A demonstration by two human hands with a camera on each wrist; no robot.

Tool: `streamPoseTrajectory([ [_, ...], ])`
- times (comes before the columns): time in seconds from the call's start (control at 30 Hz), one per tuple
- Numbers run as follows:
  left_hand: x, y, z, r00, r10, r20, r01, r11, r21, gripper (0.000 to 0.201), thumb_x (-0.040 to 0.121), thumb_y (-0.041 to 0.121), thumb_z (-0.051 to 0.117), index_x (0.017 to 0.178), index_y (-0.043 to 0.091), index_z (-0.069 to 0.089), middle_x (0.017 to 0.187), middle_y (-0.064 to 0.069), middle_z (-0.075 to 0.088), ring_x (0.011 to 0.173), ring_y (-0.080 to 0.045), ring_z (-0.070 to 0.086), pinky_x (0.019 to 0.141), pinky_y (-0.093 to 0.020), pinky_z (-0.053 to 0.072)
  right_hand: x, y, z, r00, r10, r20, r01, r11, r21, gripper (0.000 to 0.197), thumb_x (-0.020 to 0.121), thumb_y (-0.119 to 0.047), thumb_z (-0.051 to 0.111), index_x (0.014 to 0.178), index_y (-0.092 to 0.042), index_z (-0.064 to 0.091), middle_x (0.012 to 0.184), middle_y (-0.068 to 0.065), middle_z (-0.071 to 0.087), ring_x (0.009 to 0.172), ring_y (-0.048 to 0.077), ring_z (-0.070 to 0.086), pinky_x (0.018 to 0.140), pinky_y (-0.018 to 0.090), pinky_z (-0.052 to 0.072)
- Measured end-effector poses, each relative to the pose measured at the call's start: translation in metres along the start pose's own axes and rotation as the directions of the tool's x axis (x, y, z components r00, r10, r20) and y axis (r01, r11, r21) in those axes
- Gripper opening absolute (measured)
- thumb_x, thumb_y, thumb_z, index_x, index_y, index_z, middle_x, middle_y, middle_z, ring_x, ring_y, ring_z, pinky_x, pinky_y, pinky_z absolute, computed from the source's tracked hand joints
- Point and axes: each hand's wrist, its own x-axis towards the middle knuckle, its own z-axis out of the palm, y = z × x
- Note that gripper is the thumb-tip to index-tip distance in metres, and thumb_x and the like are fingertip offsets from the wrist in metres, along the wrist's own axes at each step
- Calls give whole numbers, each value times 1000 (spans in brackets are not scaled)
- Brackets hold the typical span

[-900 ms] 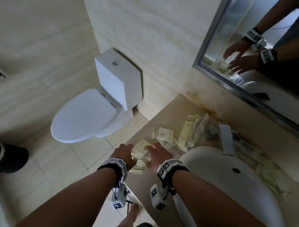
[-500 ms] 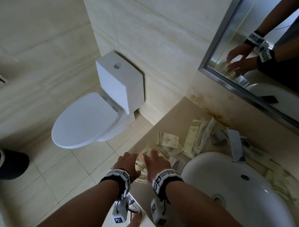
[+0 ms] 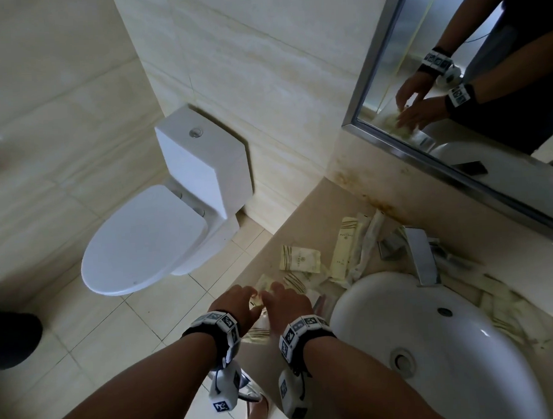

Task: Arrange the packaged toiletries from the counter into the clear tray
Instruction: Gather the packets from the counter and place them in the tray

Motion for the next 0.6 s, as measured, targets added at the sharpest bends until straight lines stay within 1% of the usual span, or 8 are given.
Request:
streamPoseTrajectory([
  [0.07,0,1,-4,1000,4,-5,-4,1000,-22,46,90,43,57,134,32,48,129,4,55,117,-17,55,98,-32,46,1,5,-10,1000,-10,-5,10,1000,24,37,96,-18,47,132,-26,50,129,7,50,113,32,58,87,44,50],
  [0.13,-1,1,-9,1000,16,-9,-17,998,-59,52,87,39,59,136,32,45,125,7,57,111,-15,58,95,-32,48,-1,9,-18,999,14,-32,-10,994,105,37,96,-17,46,130,-29,55,129,4,55,116,28,59,91,43,50],
  [0.27,-2,8,-26,998,13,-64,-23,987,-159,80,81,43,66,147,37,23,129,1,52,111,-20,59,92,-34,50,-13,12,-29,970,77,-231,-12,963,270,37,97,-23,46,131,-32,56,131,-4,59,118,22,58,96,38,48],
  [0.33,0,14,-36,996,14,-86,-33,973,-227,93,75,48,69,150,37,14,131,-1,50,116,-22,57,94,-34,49,-21,14,-34,955,113,-274,-3,928,372,36,99,-28,44,133,-30,55,133,-4,60,120,20,58,99,36,47],
  [0.4,2,24,-43,996,57,-64,-70,972,-222,94,73,50,70,150,34,19,137,-2,48,124,-21,52,100,-34,46,-31,22,-42,959,166,-229,-40,881,471,37,99,-31,43,133,-25,56,131,0,62,118,22,58,97,35,46],
  [0.47,3,39,-49,991,135,-24,-137,977,-162,83,74,51,70,146,30,33,143,0,44,130,-19,46,105,-33,41,-42,36,-51,958,214,-192,-73,827,557,36,98,-37,42,125,-21,60,120,6,67,109,27,61,88,35,47],
  [0.53,3,59,-52,977,212,-3,-211,970,-120,70,77,52,69,138,27,45,142,2,46,128,-18,47,105,-33,40,-56,52,-61,951,246,-188,-79,779,622,34,96,-39,41,111,-16,63,106,10,69,97,29,62,80,35,46],
  [0.6,2,81,-53,960,280,8,-277,954,-116,63,78,52,68,133,26,48,137,2,51,122,-18,51,102,-34,43,-71,68,-67,941,290,-175,-102,734,672,28,96,-35,44,103,-15,63,101,11,69,89,28,62,78,36,49],
])
